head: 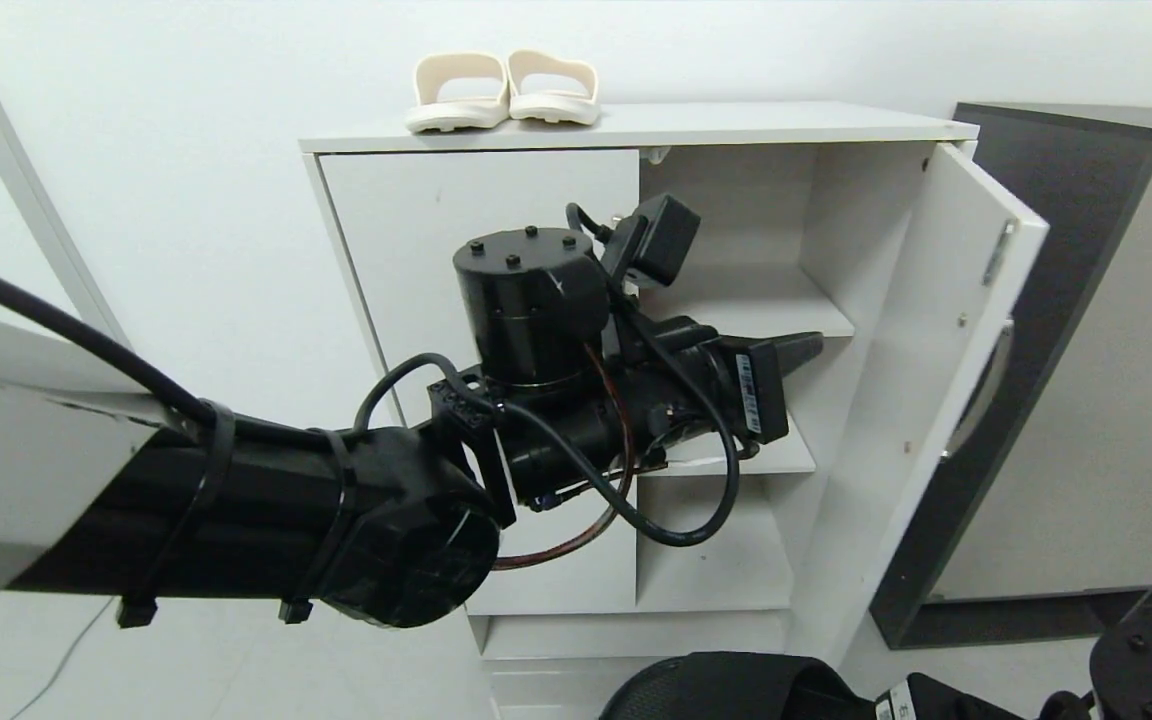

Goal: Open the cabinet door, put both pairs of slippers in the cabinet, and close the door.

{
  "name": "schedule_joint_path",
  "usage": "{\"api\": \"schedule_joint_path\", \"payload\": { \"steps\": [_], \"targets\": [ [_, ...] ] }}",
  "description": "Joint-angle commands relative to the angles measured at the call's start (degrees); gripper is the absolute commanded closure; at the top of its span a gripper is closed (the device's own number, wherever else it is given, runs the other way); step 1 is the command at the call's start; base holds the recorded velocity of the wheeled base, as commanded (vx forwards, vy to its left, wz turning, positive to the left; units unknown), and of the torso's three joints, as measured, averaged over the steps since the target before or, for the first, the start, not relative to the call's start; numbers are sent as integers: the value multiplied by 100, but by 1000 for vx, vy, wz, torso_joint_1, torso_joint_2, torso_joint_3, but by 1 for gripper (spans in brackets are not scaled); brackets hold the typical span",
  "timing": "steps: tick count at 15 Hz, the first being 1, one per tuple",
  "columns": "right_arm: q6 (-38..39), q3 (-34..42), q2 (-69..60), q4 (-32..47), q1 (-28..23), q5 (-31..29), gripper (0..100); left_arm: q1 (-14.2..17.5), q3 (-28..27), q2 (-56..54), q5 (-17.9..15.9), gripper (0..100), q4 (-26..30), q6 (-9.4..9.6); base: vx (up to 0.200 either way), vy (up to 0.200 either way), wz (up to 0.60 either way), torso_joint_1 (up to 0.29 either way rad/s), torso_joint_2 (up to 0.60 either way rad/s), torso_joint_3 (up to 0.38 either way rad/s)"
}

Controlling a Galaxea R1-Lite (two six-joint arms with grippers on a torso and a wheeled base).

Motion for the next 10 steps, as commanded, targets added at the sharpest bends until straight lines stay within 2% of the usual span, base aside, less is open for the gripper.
{"api": "schedule_joint_path", "payload": {
  "steps": [1, 3, 4, 6, 8, 9, 10],
  "targets": [
    [7, -8, 5, -3, 2, 3, 100, 72, 16, -22, 43, 100, 0, -10, 0, 0, 0, 0, 0, 0],
    [42, -43, 23, -12, -7, 3, 100, 230, 25, -22, 192, 100, -26, -1, 0, 0, 0, 0, 0, 0],
    [59, -104, 84, -3, -69, -14, 100, 327, 148, -136, 386, 100, 0, 7, 0, 0, 0, 0, 0, 0],
    [59, -377, 375, -3, -693, -252, 100, 617, 570, -892, 474, 100, 457, 78, 0, 0, 0, 0, 0, 0],
    [420, -676, 752, -21, -1062, -1034, 100, 1074, 895, -2069, 509, 100, 1301, 218, 0, 0, 0, 0, 0, 0],
    [807, -869, 963, -109, -1071, -1553, 100, 1302, 1027, -2808, 605, 100, 2074, 359, 0, 0, 0, 0, 0, 0],
    [1026, -1045, 1227, -205, -1071, -2045, 100, 1443, 1124, -3555, 939, 100, 2988, 588, 0, 0, 0, 0, 0, 0]
  ]
}}
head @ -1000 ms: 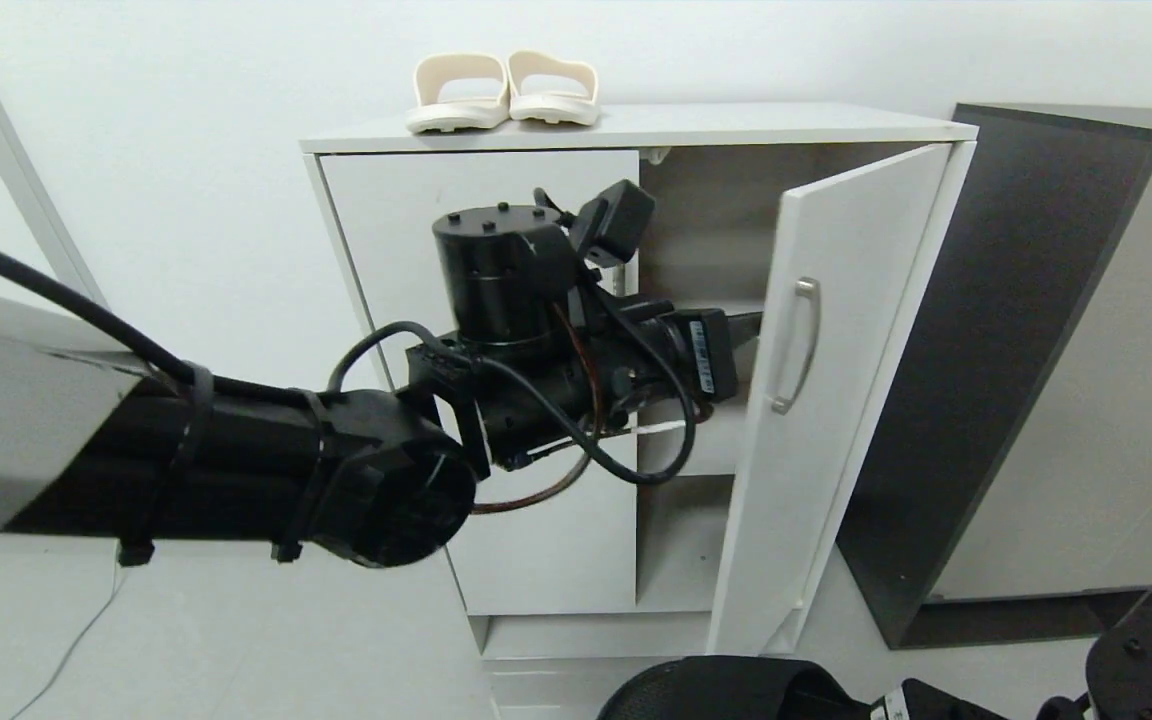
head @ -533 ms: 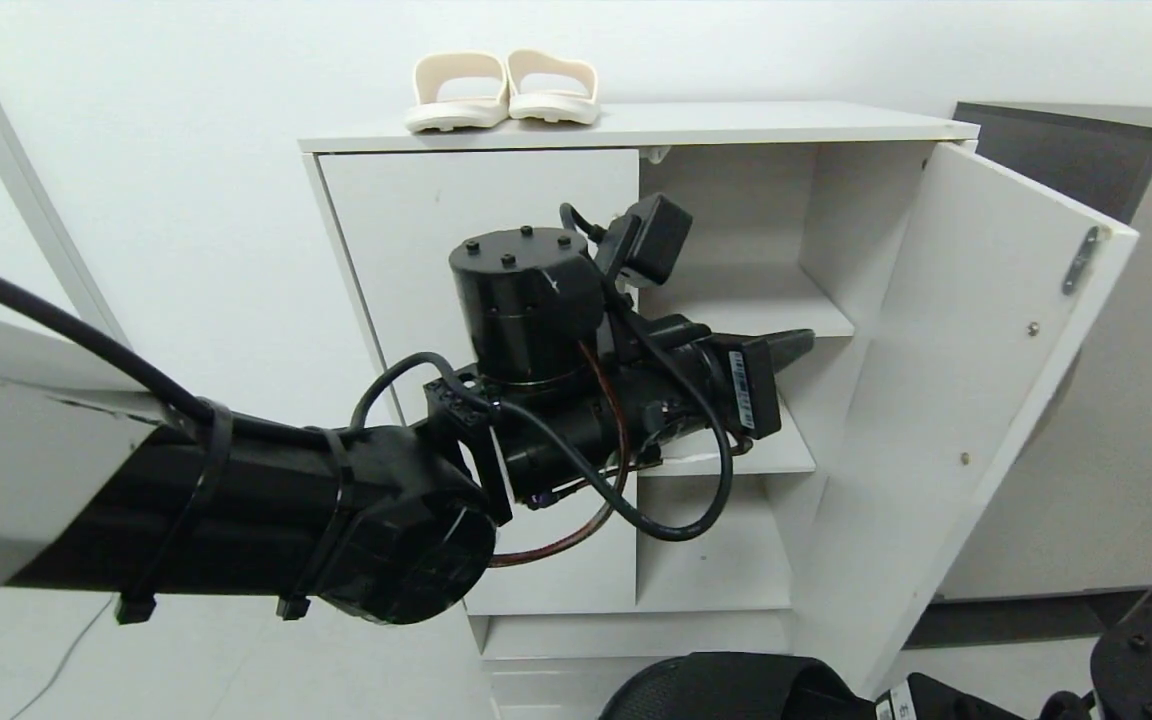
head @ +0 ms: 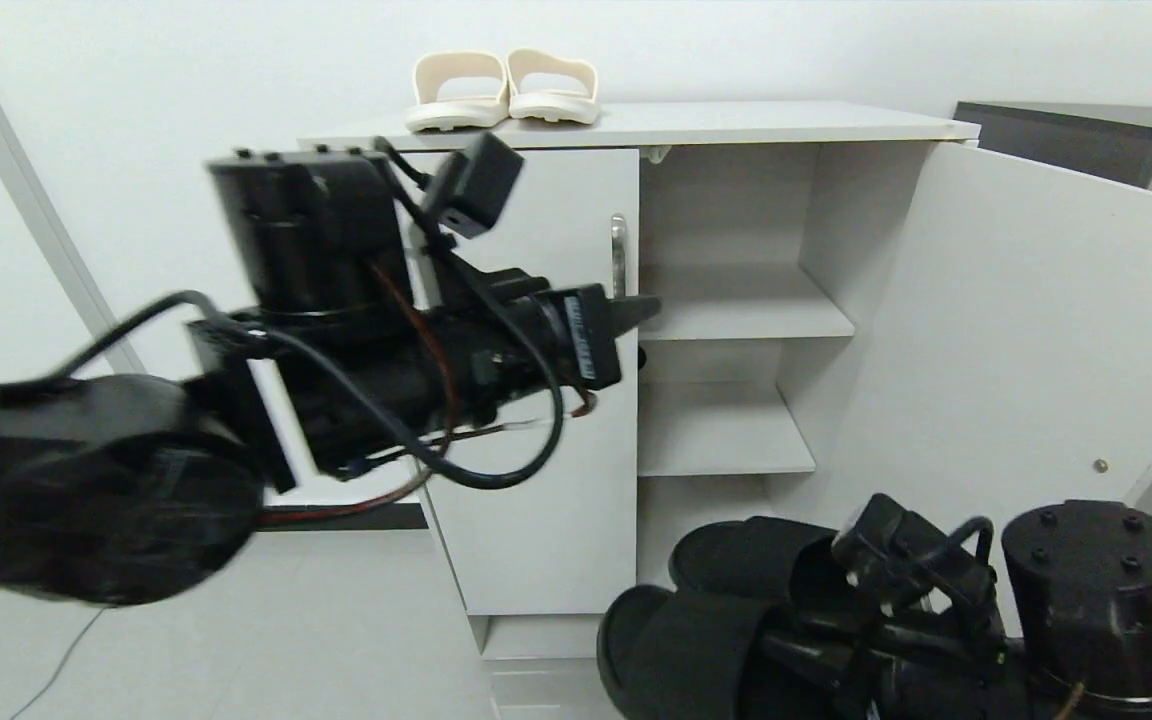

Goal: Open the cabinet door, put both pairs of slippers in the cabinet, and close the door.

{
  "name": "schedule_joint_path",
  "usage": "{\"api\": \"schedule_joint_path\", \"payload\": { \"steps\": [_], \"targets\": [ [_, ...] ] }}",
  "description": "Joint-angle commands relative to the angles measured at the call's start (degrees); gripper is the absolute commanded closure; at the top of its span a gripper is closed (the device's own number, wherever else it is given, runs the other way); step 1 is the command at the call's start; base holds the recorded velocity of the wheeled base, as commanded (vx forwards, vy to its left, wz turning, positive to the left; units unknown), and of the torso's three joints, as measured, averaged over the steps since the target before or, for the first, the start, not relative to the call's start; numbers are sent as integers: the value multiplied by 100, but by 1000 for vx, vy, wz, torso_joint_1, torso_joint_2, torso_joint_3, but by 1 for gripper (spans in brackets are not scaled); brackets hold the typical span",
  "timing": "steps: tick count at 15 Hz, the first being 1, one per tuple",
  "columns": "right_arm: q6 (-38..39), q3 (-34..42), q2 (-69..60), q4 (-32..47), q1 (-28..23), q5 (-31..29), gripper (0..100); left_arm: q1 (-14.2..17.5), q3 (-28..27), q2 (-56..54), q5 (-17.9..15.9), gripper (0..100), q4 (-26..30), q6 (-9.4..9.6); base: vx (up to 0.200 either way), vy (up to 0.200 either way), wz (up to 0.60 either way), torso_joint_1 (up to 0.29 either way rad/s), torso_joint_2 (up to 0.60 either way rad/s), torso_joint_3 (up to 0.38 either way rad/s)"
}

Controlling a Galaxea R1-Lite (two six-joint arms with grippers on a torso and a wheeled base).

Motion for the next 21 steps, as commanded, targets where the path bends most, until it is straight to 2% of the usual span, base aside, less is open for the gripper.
{"api": "schedule_joint_path", "payload": {
  "steps": [1, 2, 4, 5, 7, 8, 9, 10, 11, 12, 13, 15, 16, 17, 18, 19, 20, 21],
  "targets": [
    [309, -438, 675, -159, -103, -564, 100, 582, 434, -2270, 563, 100, 1867, 436, 0, 0, 0, 0, 0, 0],
    [520, -851, 1176, -413, -111, -1435, 100, 591, 443, -3316, 1460, 100, 3203, 735, 0, 0, 0, 0, 0, 0],
    [792, -1273, 1633, -721, -129, -2208, 100, 644, 566, -4449, 2418, 100, 4240, 796, 0, 0, 0, 0, 0, 0],
    [792, -1396, 1747, -800, -182, -2445, 100, 1144, 874, -5038, 2699, 100, 4478, 832, 0, 0, 0, 0, 0, 0],
    [792, -1457, 1773, -809, -261, -2524, 100, 2041, 1638, -5873, 2778, 100, 4504, 849, 0, 0, 0, 0, 0, 0],
    [792, -1431, 1773, -809, -270, -2524, 100, 2779, 2640, -6664, 3077, 100, 4486, 981, 0, 0, 0, 0, 0, 0],
    [784, -1422, 1773, -809, -270, -2524, 100, 3017, 2939, -6910, 3209, 100, 4486, 1104, 0, 0, 0, 0, 0, 0],
    [784, -1422, 1782, -809, -270, -2524, 100, 3456, 3572, -7508, 3288, 100, 4451, 1385, 0, 0, 0, 0, 0, 0],
    [775, -1431, 1782, -809, -252, -2524, 100, 3702, 4354, -8440, 3191, 100, 4407, 1684, 0, 0, 0, 0, 0, 0],
    [775, -1413, 1791, -809, -243, -2524, 100, 3720, 4767, -8958, 3156, 100, 4416, 1790, 0, 0, 0, 0, 0, 0],
    [775, -1413, 1791, -809, -234, -2524, 100, 3808, 5084, -9283, 3165, 100, 4416, 1790, 0, 0, 0, 0, 0, 0],
    [775, -1396, 1782, -818, -226, -2524, 100, 3808, 5567, -9318, 3209, 100, 4003, 1623, 0, 0, 0, 0, 0, 0],
    [775, -1387, 1791, -818, -199, -2524, 100, 3808, 5769, -9318, 2971, 100, 3651, 1649, 0, 0, 0, 0, 0, 0],
    [766, -1334, 1791, -818, -173, -2524, 100, 3808, 5892, -9318, 2374, 100, 3370, 1640, 0, 0, 0, 0, 0, 0],
    [766, -1308, 1800, -818, -173, -2516, 100, 3808, 5936, -9318, 2128, 100, 3300, 1605, 0, 0, 0, 0, 0, 0],
    [766, -1281, 1809, -827, -129, -2516, 100, 3808, 5980, -9318, 1811, 100, 3186, 1420, 0, 0, 0, 0, 0, 0],
    [766, -1290, 1809, -835, -103, -2507, 100, 3808, 5980, -9318, 1547, 100, 3186, 1412, 0, 0, 0, 0, 0, 0],
    [766, -1299, 1809, -923, -76, -2507, 100, 3808, 5989, -9318, 1231, 100, 3203, 1508, 0, 0, 0, 0, 0, 0]
  ]
}}
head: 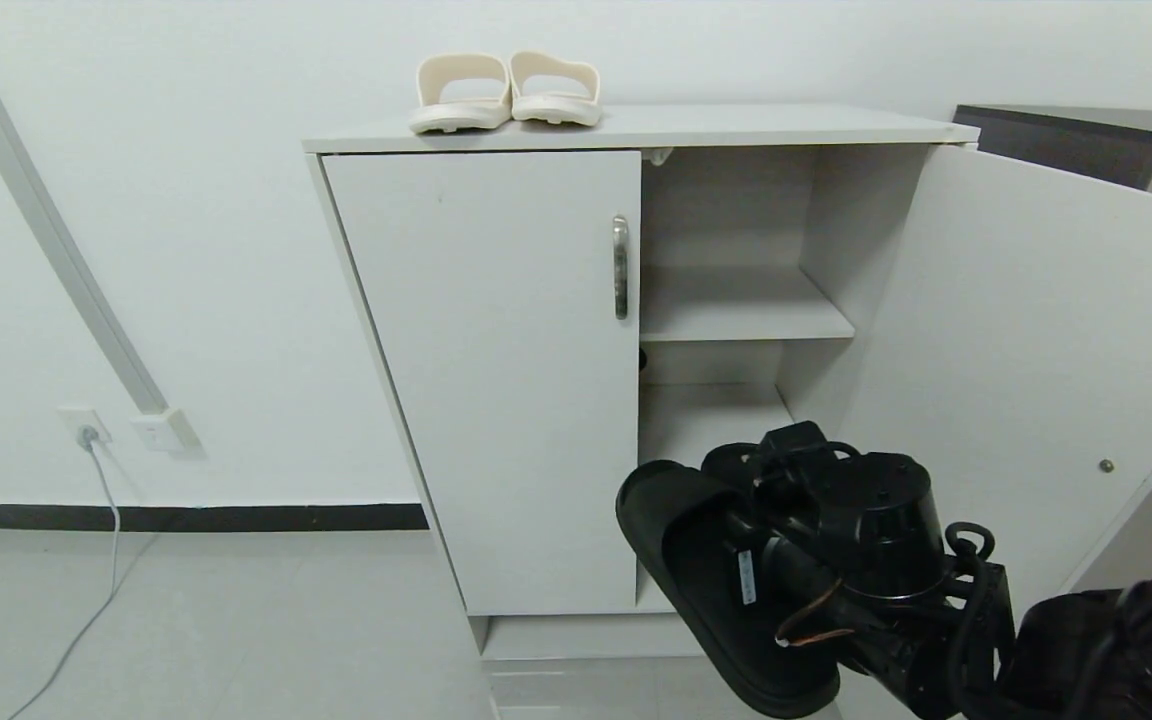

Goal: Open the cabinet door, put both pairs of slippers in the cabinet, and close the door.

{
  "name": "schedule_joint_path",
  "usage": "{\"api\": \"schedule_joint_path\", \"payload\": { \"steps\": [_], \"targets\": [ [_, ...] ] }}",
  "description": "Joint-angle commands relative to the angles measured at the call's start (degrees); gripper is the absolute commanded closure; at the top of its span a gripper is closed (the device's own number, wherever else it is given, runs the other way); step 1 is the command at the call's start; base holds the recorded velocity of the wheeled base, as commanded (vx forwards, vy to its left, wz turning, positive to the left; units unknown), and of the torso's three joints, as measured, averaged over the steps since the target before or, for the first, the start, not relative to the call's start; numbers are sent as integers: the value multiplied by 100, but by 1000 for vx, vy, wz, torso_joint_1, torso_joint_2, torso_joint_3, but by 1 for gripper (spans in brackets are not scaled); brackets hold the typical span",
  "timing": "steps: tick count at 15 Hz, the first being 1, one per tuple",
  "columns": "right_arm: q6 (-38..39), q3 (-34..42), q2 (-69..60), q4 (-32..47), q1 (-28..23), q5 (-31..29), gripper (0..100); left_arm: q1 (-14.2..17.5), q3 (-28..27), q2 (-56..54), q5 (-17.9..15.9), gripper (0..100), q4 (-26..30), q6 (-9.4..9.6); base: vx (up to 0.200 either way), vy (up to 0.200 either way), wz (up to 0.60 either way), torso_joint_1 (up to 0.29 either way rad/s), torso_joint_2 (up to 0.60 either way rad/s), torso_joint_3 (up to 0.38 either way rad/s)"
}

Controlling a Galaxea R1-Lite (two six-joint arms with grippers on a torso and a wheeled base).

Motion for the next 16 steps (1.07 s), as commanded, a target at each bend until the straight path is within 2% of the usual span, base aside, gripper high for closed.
{"api": "schedule_joint_path", "payload": {
  "steps": [1, 3, 4, 5, 6, 8, 10, 14, 16],
  "targets": [
    [-9, -13, 12, -130, 64, 4, 100, 7, 42, -52, -224, 100, 257, 374, 0, 0, 0, 0, 0, 0],
    [-53, -39, 12, -280, 90, -14, 100, 7, 51, -52, -233, 100, 178, 550, 0, 0, 0, 0, 0, 0],
    [-45, -154, 65, -288, 99, -49, 100, 7, 60, -52, -198, 100, 178, 523, 0, 0, 0, 0, 0, 0],
    [-36, -312, 161, -297, 81, -278, 100, 7, 60, -52, -189, 100, 178, 391, 0, 0, 0, 0, 0, 0],
    [-1, -532, 293, -306, 81, -673, 100, 7, 51, -52, -189, 100, 178, 93, 0, 0, 0, 0, 0, 0],
    [17, -751, 425, -306, 73, -1139, 100, 7, 51, -52, -180, 100, 178, 93, 0, 0, 0, 0, 0, 0],
    [17, -874, 548, -306, 37, -1526, 100, 7, 51, -52, -180, 100, 178, 101, 0, -200, 0, -2, 10, 2],
    [17, -874, 566, -306, 11, -1552, 100, 7, 51, -52, -180, 100, 178, 93, 0, -200, 0, 2, 5, 4],
    [17, -848, 610, -385, 46, -1508, 100, 7, 51, -52, -180, 100, 178, 93, 0, 0, 0, 0, 0, 0]
  ]
}}
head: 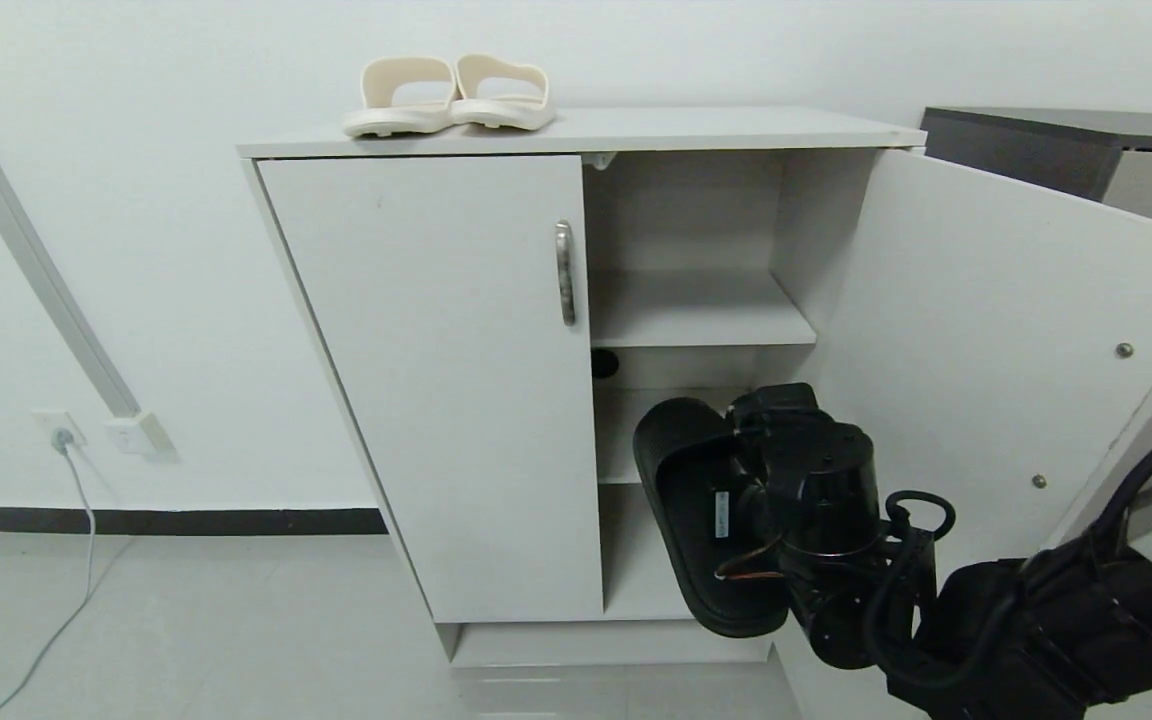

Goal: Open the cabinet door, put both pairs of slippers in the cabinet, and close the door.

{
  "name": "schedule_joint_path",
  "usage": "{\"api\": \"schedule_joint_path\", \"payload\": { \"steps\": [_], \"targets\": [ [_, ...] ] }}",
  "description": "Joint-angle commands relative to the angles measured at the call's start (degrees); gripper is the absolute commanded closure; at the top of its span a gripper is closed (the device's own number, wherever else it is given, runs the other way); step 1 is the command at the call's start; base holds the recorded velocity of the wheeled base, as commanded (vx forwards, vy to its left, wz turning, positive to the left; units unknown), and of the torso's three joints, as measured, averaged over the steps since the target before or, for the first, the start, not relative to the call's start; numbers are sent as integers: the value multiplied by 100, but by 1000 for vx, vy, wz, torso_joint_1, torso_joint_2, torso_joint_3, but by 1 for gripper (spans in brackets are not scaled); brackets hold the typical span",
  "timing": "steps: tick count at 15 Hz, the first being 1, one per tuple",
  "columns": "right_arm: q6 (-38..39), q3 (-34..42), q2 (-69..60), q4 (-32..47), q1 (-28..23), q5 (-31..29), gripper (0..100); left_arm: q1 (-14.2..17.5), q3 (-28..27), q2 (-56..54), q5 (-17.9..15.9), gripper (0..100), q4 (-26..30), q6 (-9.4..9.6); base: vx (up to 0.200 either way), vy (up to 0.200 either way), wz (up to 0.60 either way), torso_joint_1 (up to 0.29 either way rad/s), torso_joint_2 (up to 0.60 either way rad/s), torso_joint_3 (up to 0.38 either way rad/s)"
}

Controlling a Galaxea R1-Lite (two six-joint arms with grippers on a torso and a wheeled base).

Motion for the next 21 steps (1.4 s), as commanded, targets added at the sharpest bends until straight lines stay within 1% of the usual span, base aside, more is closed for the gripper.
{"api": "schedule_joint_path", "payload": {
  "steps": [1, 6, 12, 21],
  "targets": [
    [-8, 24, 92, -110, 62, 31, 100, -4, -1, 16, 0, 100, 0, -1, 0, 0, 0, 0, 0, 0],
    [-8, 94, 311, -330, 150, 31, 100, -4, -1, 16, 0, 100, 0, -1, 0, 0, 0, 0, 0, 0],
    [1, 314, 303, -330, -254, 268, 100, -4, -1, 16, 0, 100, 0, -1, 0, 0, 0, 0, 0, 0],
    [-34, 569, 276, -330, -597, 417, 100, -4, -1, 16, 0, 100, 0, -1, 0, 0, 0, 0, 0, 0]
  ]
}}
